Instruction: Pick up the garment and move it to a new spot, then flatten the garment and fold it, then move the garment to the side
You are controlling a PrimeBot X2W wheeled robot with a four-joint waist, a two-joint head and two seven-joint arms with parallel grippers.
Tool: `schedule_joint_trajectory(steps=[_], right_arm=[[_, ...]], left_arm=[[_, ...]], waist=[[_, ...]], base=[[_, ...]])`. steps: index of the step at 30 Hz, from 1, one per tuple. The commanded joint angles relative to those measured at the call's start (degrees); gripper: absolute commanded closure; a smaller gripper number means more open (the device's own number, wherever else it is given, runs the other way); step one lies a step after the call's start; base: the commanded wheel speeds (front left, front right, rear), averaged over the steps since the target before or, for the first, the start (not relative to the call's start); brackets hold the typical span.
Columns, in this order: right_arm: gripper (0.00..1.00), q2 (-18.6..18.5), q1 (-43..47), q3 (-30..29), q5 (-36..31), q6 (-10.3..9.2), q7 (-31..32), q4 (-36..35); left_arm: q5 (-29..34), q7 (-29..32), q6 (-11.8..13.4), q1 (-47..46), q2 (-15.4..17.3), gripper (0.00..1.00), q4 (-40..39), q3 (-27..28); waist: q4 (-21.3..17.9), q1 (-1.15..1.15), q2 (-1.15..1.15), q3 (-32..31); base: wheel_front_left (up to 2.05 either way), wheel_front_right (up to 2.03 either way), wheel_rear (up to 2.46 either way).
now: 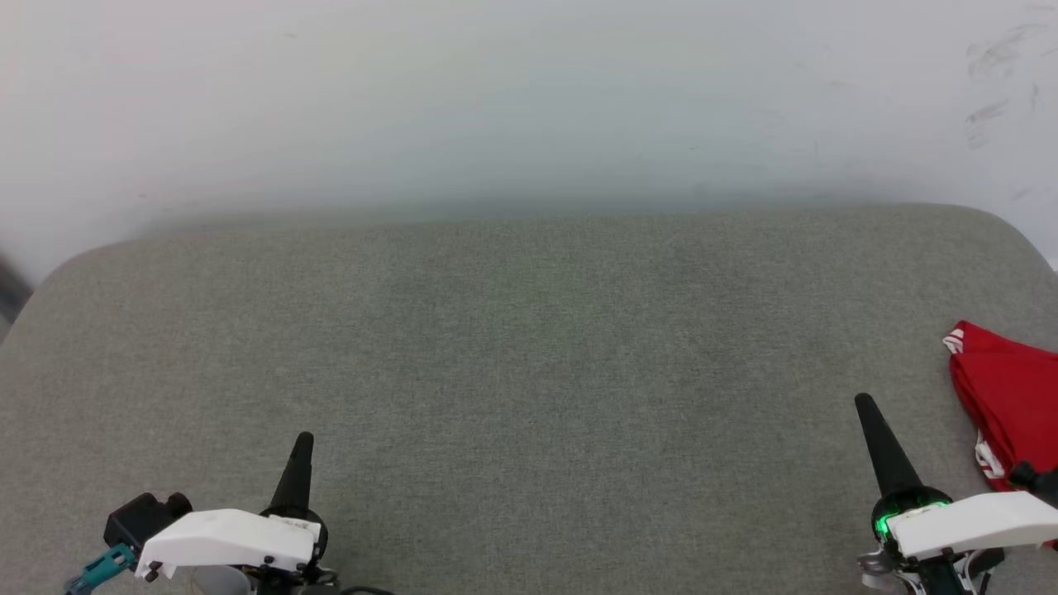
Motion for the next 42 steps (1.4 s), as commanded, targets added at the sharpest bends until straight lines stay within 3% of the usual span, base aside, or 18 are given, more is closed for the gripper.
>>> schedule_joint_trajectory(steps=[1, 42], right_arm=[[1.0, -0.35, -1.23, -0.19, 1.71, 0.0, 0.13, 0.01], [1.0, 0.02, -4.52, -1.87, 22.38, -0.01, 1.53, 4.47]], left_arm=[[-1.31, 0.42, -0.63, -1.37, -0.07, 1.0, -0.3, 0.69], [-17.84, 5.56, -5.21, -3.61, -3.17, 1.0, 1.18, 6.51]], waist=[[0.04, 0.0, 0.0, 0.04], [1.14, 0.0, 0.0, 1.04]], base=[[0.0, 0.0, 0.0], [0.0, 0.0, 0.0]])
